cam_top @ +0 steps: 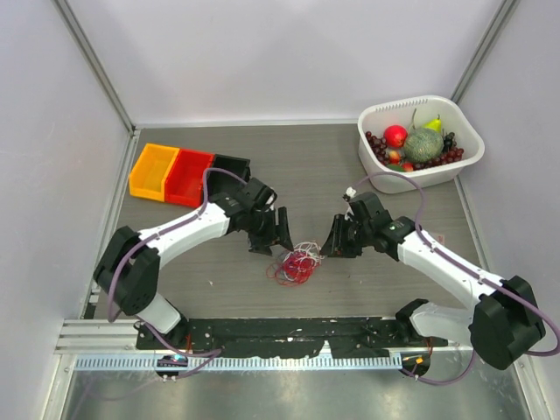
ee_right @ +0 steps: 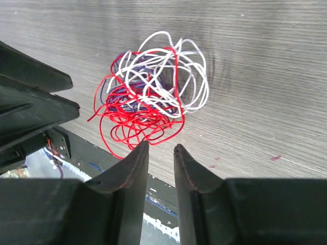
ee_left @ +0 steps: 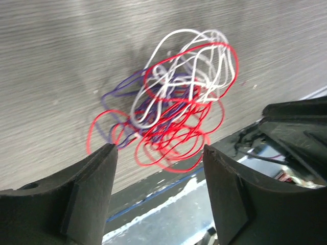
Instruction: Untangle the cables
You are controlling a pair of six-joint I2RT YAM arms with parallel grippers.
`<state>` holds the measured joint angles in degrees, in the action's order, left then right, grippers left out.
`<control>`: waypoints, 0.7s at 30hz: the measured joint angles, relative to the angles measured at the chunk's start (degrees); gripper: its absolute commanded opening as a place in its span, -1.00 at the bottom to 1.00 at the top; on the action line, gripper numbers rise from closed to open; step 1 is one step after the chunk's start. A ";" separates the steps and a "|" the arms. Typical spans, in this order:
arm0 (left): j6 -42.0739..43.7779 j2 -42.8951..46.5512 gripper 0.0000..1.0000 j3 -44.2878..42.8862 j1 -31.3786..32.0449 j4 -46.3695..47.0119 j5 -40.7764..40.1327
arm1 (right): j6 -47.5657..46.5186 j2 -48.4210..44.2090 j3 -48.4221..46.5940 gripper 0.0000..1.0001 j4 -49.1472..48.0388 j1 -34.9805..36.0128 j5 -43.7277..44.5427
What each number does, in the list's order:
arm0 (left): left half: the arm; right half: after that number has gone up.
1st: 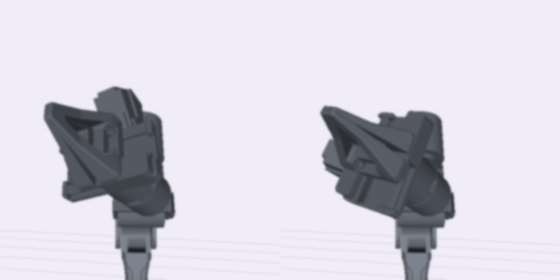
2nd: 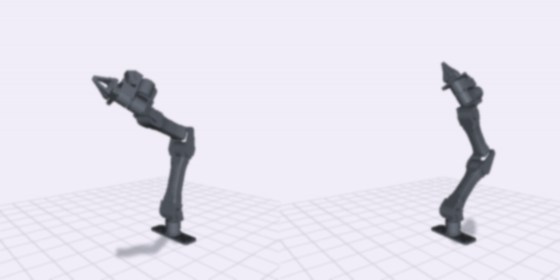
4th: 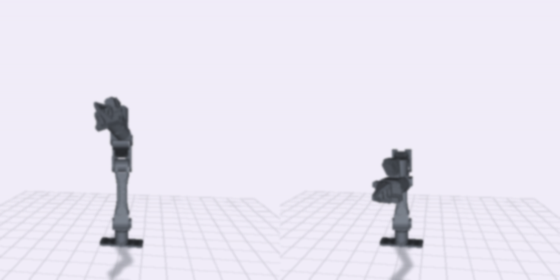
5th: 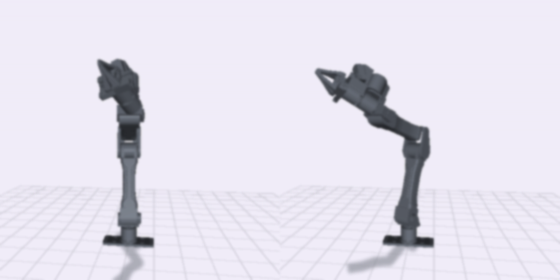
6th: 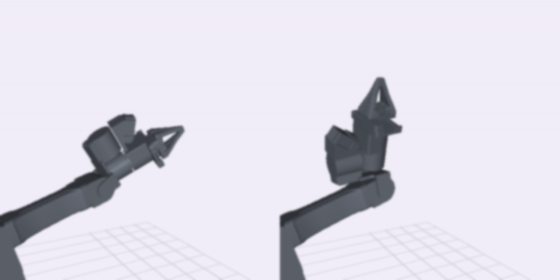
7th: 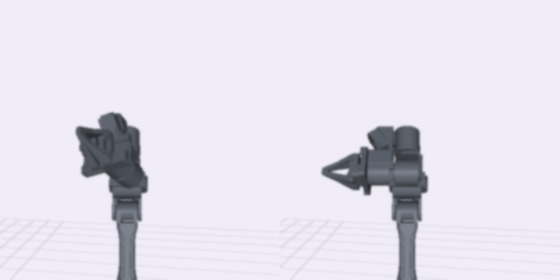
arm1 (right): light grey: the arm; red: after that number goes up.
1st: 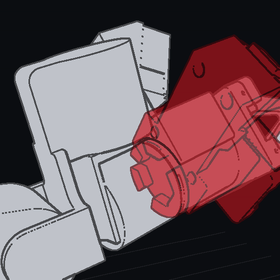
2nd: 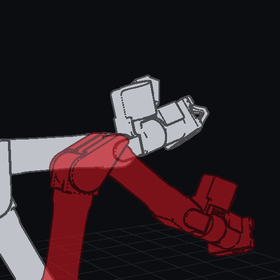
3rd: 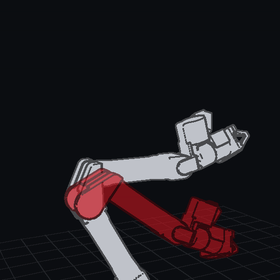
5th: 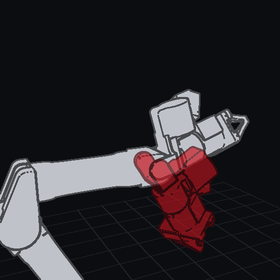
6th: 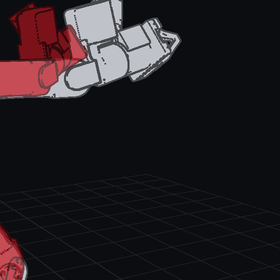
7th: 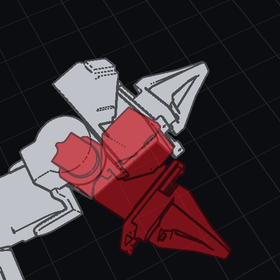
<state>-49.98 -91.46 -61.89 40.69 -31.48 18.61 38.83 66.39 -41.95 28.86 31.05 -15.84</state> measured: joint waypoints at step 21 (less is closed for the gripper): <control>6.54 -2.75 0.04 2.80 -0.15 -11.85 -8.59 | -1.55 10.38 -6.01 -0.26 -1.22 13.53 -2.38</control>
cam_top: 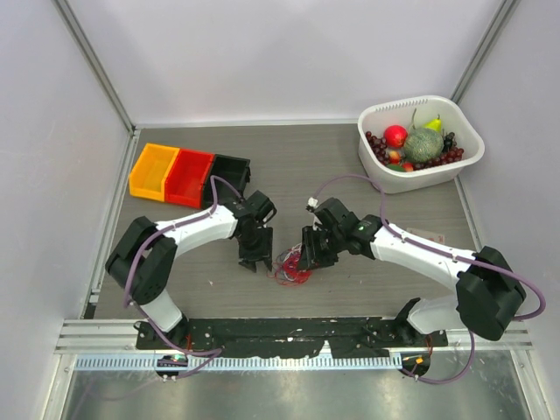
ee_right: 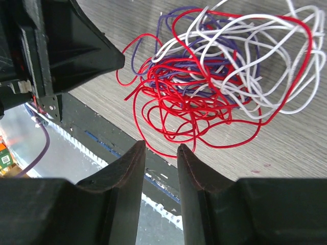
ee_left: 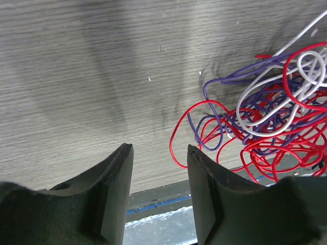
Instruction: Untangle the cables
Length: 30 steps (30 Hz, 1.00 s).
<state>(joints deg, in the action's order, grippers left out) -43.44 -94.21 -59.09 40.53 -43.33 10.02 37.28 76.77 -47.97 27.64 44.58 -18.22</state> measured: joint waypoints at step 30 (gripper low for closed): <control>-2.67 9.57 -1.00 -3.48 5.16 3.74 4.11 | -2.99 7.54 -5.01 0.24 -1.40 0.70 7.52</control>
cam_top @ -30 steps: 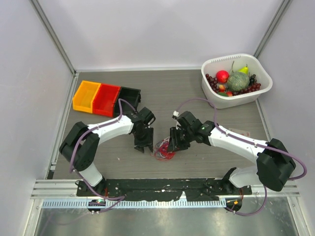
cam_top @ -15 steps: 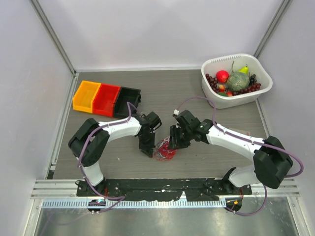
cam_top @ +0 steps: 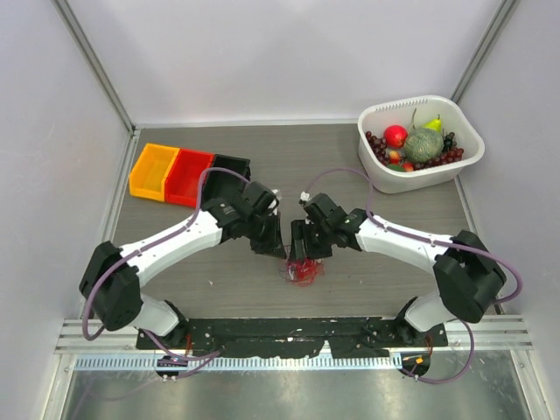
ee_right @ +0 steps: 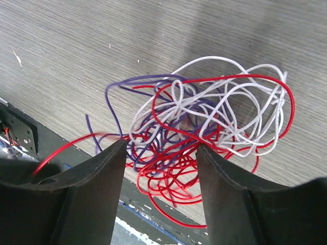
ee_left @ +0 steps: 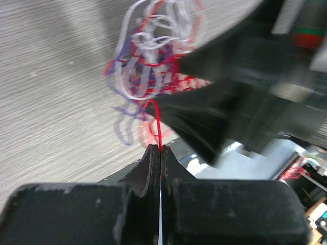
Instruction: Untangle the cables
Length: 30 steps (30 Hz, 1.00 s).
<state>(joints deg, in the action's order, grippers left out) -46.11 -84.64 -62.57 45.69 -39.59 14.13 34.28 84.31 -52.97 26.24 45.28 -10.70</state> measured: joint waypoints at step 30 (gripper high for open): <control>15.91 12.70 -1.00 -61.53 0.00 -8.76 -26.29 | -1.88 2.78 5.73 0.08 5.05 -21.35 11.85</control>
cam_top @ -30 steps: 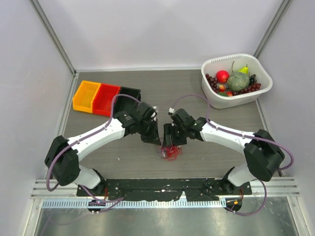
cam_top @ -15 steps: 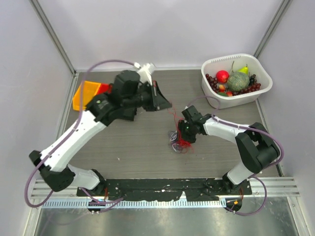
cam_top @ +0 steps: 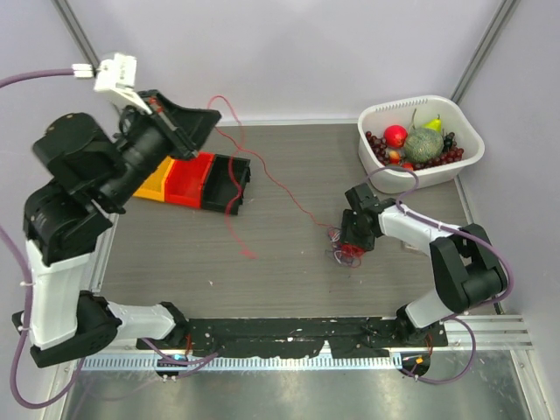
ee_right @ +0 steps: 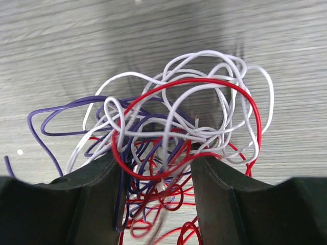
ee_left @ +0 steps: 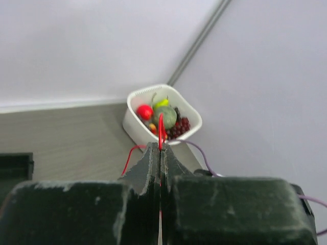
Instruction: Untangle the cables
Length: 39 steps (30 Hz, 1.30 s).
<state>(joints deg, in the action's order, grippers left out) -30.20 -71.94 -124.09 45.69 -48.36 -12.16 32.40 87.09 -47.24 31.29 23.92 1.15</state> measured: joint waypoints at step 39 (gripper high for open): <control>-16.28 -11.67 -1.00 40.04 -5.22 -17.99 -5.35 | -5.70 -4.11 0.74 0.08 3.91 -2.29 1.68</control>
<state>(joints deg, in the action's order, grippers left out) -46.48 -83.61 -84.05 40.47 -66.35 -17.52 26.70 82.98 -46.50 35.20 21.63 2.83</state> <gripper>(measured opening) 0.010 0.544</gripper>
